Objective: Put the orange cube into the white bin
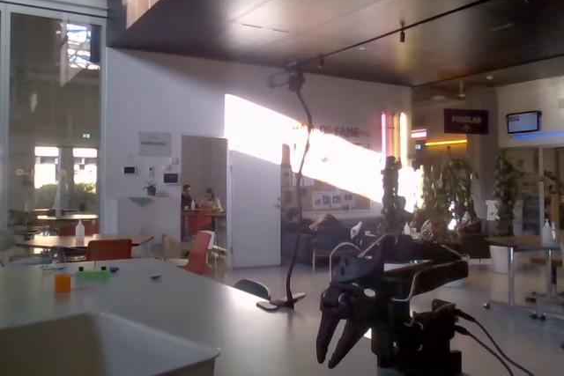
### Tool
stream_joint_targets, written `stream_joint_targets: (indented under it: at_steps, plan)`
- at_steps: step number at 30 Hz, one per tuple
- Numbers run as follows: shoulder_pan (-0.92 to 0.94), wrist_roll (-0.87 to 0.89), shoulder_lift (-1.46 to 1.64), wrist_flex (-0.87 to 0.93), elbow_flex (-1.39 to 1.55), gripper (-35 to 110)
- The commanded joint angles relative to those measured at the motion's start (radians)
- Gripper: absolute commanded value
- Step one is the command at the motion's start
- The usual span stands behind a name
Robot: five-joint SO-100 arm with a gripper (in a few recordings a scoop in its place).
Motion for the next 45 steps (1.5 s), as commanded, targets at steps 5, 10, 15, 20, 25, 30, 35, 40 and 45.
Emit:
stream_joint_targets:
  at_steps: [5,10,15,20,25,30,35,40,45]
  plan:
    - [0.005,-0.003,0.003,-0.002,-0.003,9]
    - [0.005,-0.003,0.003,-0.002,-0.003,9]
    - [0.000,-0.005,0.003,-0.002,-0.003,9]
    - [-0.005,0.003,0.003,-0.009,-0.005,9]
    - [0.008,-0.005,0.003,-0.011,-0.031,9]
    - [0.008,-0.002,0.003,-0.011,-0.091,8]
    - [0.008,-0.003,-0.012,0.003,-0.236,8]
    - [-0.006,-0.003,-0.060,0.006,-0.422,8]
    - [-0.017,-0.006,-0.268,0.067,-0.664,9]
